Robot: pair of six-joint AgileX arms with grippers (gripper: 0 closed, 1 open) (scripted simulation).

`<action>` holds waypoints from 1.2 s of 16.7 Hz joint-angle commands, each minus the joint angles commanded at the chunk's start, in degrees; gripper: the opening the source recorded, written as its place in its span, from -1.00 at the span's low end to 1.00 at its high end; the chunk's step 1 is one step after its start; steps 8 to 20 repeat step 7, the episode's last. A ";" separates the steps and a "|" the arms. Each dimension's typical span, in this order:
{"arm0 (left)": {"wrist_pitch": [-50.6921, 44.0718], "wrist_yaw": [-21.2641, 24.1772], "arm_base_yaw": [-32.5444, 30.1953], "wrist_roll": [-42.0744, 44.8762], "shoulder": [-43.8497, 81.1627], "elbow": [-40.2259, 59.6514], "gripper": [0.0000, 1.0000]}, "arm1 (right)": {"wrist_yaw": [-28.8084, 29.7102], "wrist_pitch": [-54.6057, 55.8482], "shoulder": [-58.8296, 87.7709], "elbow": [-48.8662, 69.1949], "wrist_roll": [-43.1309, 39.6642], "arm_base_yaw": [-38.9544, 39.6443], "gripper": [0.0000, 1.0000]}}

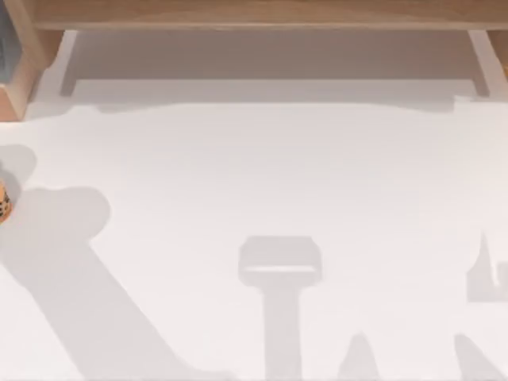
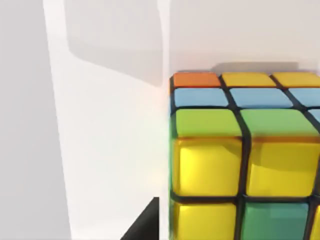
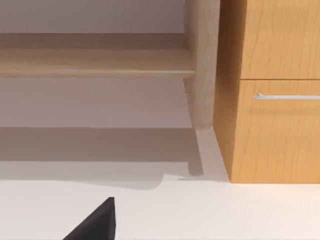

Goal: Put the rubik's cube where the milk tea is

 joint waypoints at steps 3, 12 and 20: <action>0.00 0.00 0.00 0.00 0.00 0.00 1.00 | 0.00 0.00 0.00 0.00 0.00 0.00 1.00; 0.00 0.00 0.00 0.00 0.00 0.00 1.00 | 0.00 0.00 0.00 0.00 0.00 0.00 1.00; 0.00 0.00 0.00 0.00 0.00 0.00 1.00 | 0.00 0.00 0.00 0.00 0.00 0.00 1.00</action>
